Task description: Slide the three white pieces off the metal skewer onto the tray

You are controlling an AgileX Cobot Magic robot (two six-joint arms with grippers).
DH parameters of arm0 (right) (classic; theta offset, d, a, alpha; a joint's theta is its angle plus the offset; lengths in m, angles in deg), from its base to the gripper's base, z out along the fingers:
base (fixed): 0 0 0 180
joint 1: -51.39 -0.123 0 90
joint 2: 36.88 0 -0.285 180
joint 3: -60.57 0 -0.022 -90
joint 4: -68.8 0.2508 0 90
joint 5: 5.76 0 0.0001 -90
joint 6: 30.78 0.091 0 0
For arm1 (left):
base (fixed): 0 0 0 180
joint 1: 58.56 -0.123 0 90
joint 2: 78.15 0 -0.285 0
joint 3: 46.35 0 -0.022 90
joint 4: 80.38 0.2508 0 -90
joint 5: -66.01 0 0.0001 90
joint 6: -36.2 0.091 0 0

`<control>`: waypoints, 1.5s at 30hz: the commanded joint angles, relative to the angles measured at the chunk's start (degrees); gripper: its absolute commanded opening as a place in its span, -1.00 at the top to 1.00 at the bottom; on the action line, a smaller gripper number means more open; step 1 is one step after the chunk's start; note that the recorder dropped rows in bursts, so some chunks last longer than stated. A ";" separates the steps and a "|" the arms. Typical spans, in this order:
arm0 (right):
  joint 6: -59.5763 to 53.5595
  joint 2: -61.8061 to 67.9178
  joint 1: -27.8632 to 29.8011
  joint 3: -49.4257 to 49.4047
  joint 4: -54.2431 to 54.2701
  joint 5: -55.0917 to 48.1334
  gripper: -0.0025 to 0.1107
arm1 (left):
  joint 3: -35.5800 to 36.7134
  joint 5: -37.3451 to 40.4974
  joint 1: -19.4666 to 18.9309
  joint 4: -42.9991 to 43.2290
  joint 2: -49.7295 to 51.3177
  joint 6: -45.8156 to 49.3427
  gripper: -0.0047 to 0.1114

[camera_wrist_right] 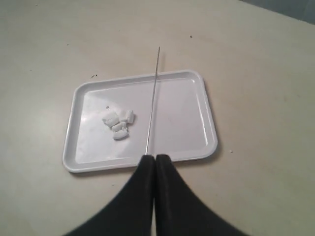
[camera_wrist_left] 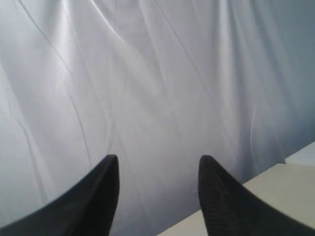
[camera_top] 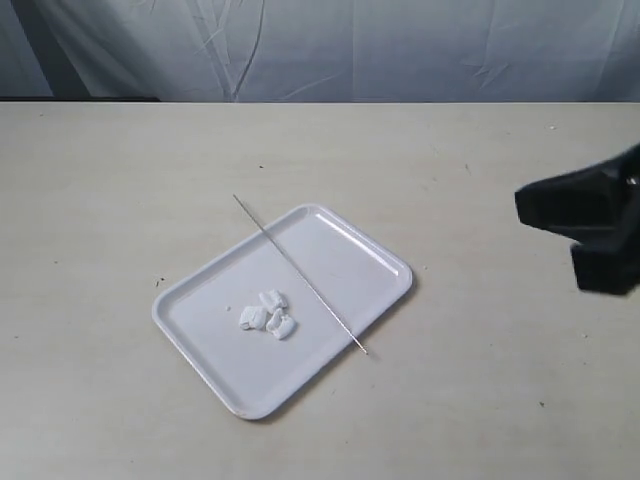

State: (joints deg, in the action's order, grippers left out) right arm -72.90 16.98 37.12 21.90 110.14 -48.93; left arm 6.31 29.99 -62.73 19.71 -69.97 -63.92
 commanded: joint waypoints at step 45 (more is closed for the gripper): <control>34.69 -42.02 11.67 -38.50 -38.48 36.34 0.97 | 24.56 28.33 -0.25 -24.19 -0.40 -2.97 0.09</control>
State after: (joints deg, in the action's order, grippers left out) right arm -38.41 -24.01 47.51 -14.54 73.88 -13.82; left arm 28.03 56.55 -62.73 8.11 -70.17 -72.49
